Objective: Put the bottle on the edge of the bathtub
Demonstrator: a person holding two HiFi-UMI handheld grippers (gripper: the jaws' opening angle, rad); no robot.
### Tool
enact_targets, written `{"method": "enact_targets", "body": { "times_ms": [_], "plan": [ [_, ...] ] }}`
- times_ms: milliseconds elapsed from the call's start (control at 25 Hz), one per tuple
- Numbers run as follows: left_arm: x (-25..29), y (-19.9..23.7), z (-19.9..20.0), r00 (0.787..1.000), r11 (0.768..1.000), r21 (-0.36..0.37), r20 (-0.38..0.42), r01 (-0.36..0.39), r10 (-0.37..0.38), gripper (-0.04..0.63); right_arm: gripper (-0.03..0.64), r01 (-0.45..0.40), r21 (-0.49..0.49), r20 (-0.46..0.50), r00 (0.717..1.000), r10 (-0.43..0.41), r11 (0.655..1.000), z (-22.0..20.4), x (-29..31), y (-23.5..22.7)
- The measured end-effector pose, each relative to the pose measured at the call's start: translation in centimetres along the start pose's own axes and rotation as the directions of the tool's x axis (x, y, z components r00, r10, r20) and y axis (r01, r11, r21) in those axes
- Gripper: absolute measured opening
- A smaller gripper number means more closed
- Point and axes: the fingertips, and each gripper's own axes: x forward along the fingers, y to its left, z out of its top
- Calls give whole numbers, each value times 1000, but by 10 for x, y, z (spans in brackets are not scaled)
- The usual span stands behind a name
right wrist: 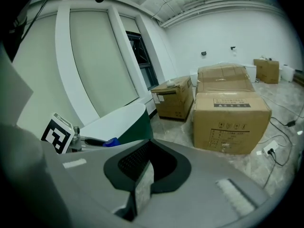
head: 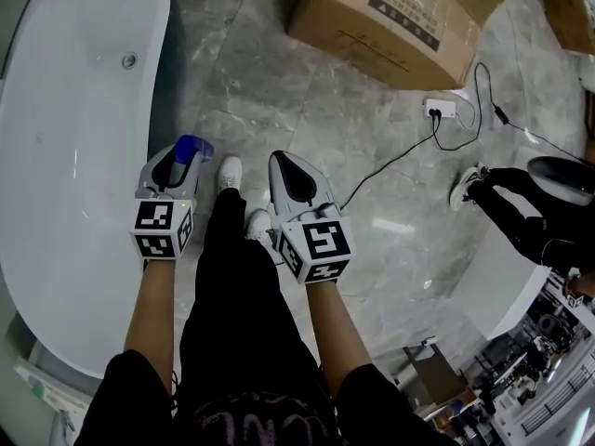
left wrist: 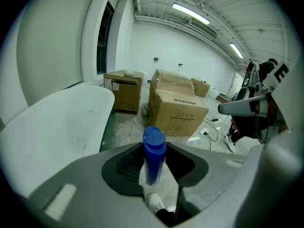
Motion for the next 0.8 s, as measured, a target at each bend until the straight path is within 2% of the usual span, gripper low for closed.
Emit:
{"method": "enact_targets", "body": {
  "times_ms": [360,800],
  "plan": [
    [68,30,-71,992,999,-32,-117,-42,38,143,23,0,71,-78,997,6,998,-71,60,-22],
    [152,49,-162,979,998,-39,-199,-51,42,143,23,-25,104,-156,987,41,994,-166,125,-54]
  ]
}}
